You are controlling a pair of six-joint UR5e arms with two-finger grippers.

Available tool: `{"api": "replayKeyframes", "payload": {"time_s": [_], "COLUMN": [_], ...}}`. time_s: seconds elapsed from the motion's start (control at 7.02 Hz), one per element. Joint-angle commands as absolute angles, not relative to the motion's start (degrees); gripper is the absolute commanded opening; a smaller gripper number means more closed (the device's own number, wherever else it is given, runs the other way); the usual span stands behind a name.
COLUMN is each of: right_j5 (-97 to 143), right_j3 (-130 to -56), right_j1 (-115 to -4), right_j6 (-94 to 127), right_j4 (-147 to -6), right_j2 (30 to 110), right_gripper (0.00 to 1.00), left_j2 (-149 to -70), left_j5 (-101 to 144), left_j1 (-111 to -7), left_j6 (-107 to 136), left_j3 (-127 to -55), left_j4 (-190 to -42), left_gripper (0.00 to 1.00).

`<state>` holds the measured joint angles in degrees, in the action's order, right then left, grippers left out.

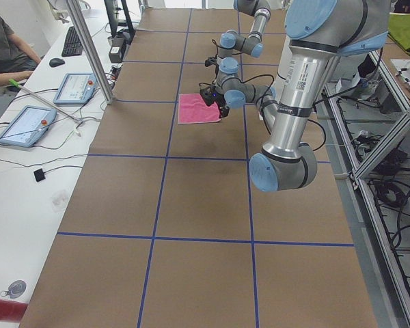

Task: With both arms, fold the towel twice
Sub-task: 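Lower both grippers and pinch the towel's near corners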

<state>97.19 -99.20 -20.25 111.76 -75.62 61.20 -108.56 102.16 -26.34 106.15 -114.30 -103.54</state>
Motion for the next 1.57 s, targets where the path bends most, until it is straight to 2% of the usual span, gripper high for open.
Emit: {"api": "replayKeyframes", "payload": {"time_s": [0.0, 1.14, 1.42], "right_j5": [97.3, 97.3, 97.2], "right_j3": [-100.5, -102.0, -102.0], "right_j1": [-20.3, -19.1, -19.1], "right_j6": [111.7, 112.1, 112.1], "right_j4": [-75.7, -75.7, -75.7], "right_j2": [61.7, 62.1, 62.1], "right_gripper": [0.00, 0.00, 0.00], "left_j2": [-109.1, -114.9, -114.8], "left_j5": [102.0, 98.8, 98.7], "left_j1": [-23.1, -21.8, -21.8], "left_j6": [108.9, 107.8, 107.9], "left_j3": [-113.8, -105.0, -104.3], "left_j4": [-102.4, -101.9, -103.5], "left_gripper": [1.00, 0.96, 0.89]}}
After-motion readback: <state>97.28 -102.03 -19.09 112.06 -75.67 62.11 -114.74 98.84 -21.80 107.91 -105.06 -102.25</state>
